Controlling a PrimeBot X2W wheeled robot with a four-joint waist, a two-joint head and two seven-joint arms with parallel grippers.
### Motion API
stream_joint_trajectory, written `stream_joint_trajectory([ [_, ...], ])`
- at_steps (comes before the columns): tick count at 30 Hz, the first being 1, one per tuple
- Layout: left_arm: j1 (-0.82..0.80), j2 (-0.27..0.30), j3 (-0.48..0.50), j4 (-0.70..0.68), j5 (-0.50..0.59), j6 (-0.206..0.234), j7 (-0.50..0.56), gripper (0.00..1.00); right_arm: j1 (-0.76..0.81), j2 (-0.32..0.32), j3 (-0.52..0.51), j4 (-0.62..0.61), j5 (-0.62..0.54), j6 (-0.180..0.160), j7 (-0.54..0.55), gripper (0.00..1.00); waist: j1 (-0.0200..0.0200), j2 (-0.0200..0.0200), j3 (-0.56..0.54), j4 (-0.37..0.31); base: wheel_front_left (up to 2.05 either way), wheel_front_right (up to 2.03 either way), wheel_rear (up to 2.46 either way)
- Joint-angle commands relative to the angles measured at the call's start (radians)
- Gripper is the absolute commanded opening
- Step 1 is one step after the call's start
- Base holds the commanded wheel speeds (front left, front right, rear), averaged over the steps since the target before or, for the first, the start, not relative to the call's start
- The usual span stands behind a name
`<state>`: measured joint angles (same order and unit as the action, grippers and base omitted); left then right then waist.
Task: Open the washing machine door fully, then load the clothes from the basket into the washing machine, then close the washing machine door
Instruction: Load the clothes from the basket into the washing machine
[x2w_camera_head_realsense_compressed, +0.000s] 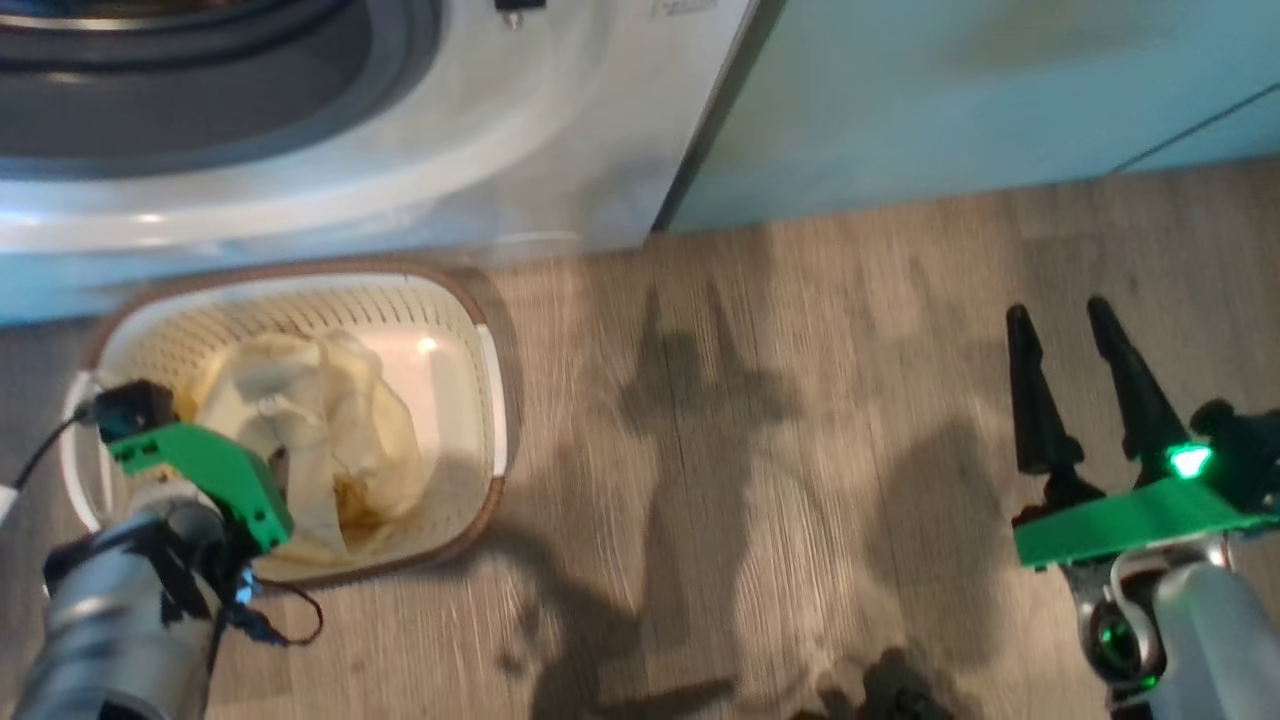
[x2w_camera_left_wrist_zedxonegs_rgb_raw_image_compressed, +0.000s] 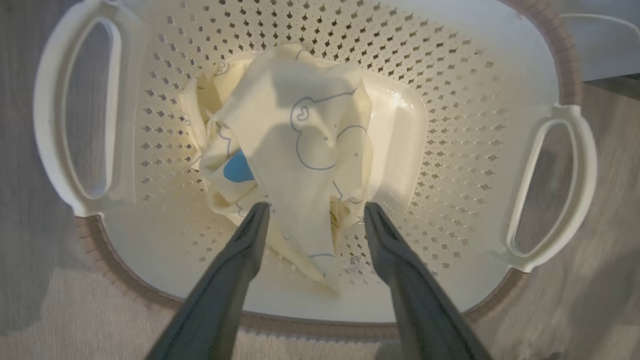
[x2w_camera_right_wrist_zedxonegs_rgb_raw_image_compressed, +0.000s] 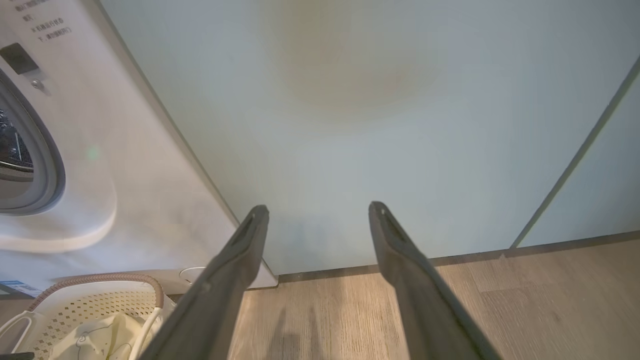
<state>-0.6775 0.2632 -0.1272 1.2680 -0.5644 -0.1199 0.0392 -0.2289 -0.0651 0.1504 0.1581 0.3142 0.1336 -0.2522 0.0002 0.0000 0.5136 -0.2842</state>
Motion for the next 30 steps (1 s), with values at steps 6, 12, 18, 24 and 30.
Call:
stream_joint_trajectory([
  [6, -0.058, 0.067, 0.017, 0.011, -0.002, 0.020, 0.035, 1.00, -0.059, -0.010, 0.007, -0.046, -0.016, -0.003, -0.010, 1.00, -0.0002, 0.0000, 0.135, 0.000, 0.00, 0.00, 0.00],
  [12, -0.106, 0.078, 0.008, 0.016, -0.001, 0.028, 0.044, 1.00, -0.090, -0.013, 0.005, -0.057, -0.023, -0.003, -0.010, 1.00, -0.0002, 0.0000, 0.205, 0.006, 0.00, 0.00, 0.00],
  [18, -0.146, 0.092, 0.014, 0.020, -0.012, 0.054, 0.058, 1.00, -0.108, -0.018, 0.008, -0.066, -0.032, -0.003, -0.010, 1.00, -0.0002, 0.0000, 0.259, 0.002, 0.00, 0.00, 0.00],
  [24, -0.169, 0.104, 0.023, 0.021, -0.027, 0.064, 0.062, 1.00, -0.114, -0.021, 0.003, -0.077, -0.037, -0.003, -0.010, 1.00, -0.0002, 0.0000, 0.297, -0.004, 0.00, 0.00, 0.00],
  [30, -0.187, 0.118, 0.031, 0.022, -0.041, 0.066, 0.074, 1.00, -0.126, -0.017, 0.003, -0.088, -0.038, -0.003, -0.010, 1.00, -0.0002, 0.0000, 0.330, -0.013, 0.00, 0.00, 0.00],
])
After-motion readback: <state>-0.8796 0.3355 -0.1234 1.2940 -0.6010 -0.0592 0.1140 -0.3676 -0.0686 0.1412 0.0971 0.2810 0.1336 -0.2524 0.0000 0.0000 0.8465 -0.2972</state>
